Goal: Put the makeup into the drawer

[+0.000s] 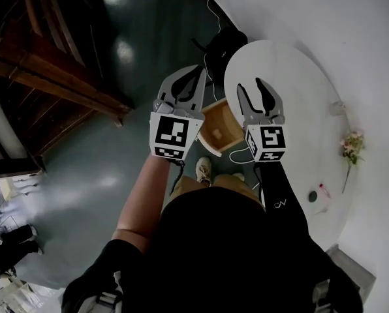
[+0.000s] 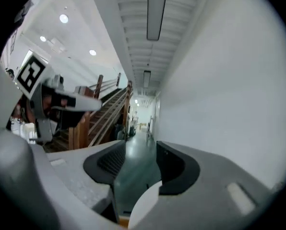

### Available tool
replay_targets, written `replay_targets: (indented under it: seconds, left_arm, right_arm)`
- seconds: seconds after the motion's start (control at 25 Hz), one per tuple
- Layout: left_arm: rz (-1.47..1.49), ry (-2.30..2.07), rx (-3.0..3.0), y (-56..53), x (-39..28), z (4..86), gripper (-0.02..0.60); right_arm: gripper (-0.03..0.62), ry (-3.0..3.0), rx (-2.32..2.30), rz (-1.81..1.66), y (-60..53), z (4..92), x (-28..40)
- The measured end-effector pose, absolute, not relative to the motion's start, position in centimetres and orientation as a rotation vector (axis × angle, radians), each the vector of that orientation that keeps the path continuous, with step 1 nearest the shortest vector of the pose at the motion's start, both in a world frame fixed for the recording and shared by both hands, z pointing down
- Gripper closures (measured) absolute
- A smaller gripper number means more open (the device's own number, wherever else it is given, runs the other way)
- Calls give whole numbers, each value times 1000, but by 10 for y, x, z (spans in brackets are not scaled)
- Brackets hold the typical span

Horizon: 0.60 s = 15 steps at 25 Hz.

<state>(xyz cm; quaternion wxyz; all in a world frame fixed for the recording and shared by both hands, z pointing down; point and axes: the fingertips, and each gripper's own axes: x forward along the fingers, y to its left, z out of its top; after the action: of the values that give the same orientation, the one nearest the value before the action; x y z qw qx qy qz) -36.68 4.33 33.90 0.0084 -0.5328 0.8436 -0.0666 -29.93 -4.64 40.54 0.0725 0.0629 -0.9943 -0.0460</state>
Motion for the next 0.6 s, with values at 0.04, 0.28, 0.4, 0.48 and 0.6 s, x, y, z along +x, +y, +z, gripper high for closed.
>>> replay_targets:
  seconds: [0.04, 0.28, 0.4, 0.48, 0.6]
  left_arm:
    - [-211, 2628, -1672, 41, -365, 337, 572]
    - [-207, 2566, -1743, 13, -345, 329, 572]
    - [-214, 2502, -1811, -12, -322, 324, 572]
    - [-208, 2449, -1873, -33, -302, 322, 572]
    - [-196, 2351, -1980, -68, -264, 318, 572]
  right_arm:
    - [396, -3038, 207, -166, -47, 385, -297]
    - [396, -3097, 243, -248, -50, 354, -275]
    - [396, -3098, 327, -244, -69, 348, -249]
    - [396, -3088, 405, -247, -86, 344, -226]
    - [396, -3063, 553, -249, -114, 336, -182]
